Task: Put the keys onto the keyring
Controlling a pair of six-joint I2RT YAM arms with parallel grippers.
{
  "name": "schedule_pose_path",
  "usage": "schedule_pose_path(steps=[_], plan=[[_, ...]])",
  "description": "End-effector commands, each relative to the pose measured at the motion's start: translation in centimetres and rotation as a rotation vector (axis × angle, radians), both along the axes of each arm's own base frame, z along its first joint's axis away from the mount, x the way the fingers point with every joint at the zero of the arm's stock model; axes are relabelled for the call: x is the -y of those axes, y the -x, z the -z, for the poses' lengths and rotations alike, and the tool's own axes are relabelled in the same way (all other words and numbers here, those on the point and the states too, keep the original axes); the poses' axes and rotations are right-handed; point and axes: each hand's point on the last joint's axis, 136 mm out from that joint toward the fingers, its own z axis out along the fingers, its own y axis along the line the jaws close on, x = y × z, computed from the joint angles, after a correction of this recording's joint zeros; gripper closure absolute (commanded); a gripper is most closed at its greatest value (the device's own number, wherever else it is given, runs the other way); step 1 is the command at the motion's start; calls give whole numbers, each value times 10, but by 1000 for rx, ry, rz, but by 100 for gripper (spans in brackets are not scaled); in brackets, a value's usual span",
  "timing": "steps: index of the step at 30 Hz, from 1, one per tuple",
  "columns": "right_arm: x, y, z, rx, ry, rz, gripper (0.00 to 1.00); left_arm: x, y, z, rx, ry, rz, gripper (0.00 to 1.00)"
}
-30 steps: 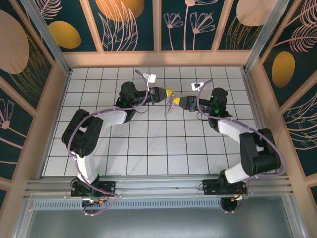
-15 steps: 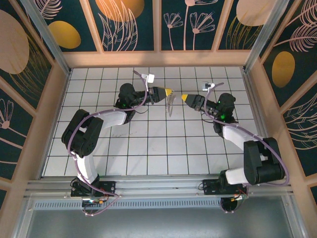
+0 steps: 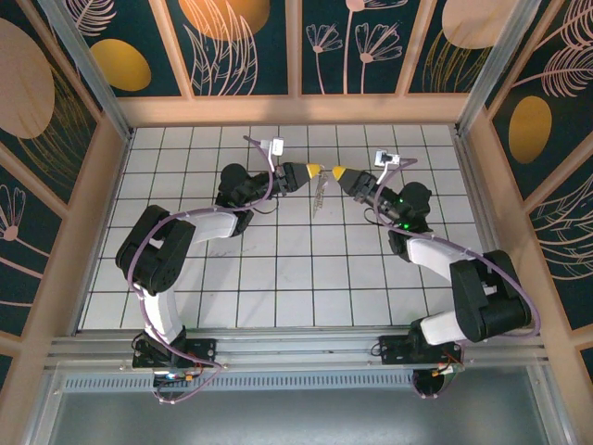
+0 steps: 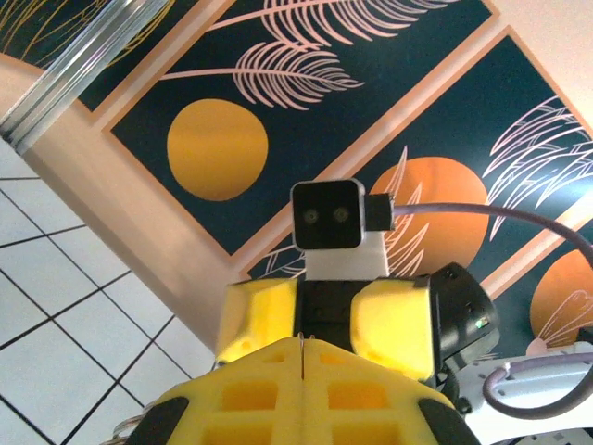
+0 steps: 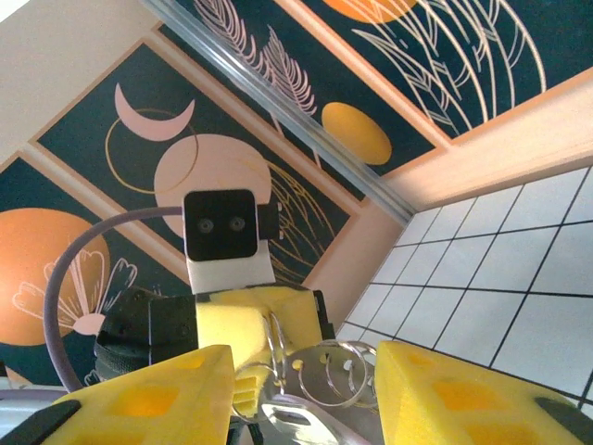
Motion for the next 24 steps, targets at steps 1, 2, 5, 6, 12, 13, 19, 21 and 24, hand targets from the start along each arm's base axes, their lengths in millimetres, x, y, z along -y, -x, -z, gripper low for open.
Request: schedule_pose_path(steps=[1, 2, 5, 6, 12, 13, 19, 21, 24], plan=[[-4, 7, -17, 81, -50, -13, 56, -4, 9, -23, 56, 68, -4, 100], [-6, 10, -15, 82, -52, -27, 56, -5, 8, -24, 55, 68, -5, 100], [-11, 18, -10, 93, -51, -49, 56, -5, 8, -26, 59, 72, -5, 100], [-11, 20, -9, 95, -51, -52, 56, -5, 8, -26, 59, 73, -6, 100], [-13, 28, -1, 99, -42, -69, 56, -4, 6, -26, 56, 76, -3, 100], [-14, 29, 1, 96, -41, -72, 56, -3, 6, -25, 54, 76, -2, 100], [-21, 33, 4, 105, -32, -105, 56, -2, 4, -25, 51, 76, 0, 100], [-23, 33, 6, 109, -24, -116, 55, -1, 4, -25, 50, 76, 4, 100], [-25, 35, 5, 118, -18, -128, 55, -1, 3, -25, 52, 75, 3, 100]])
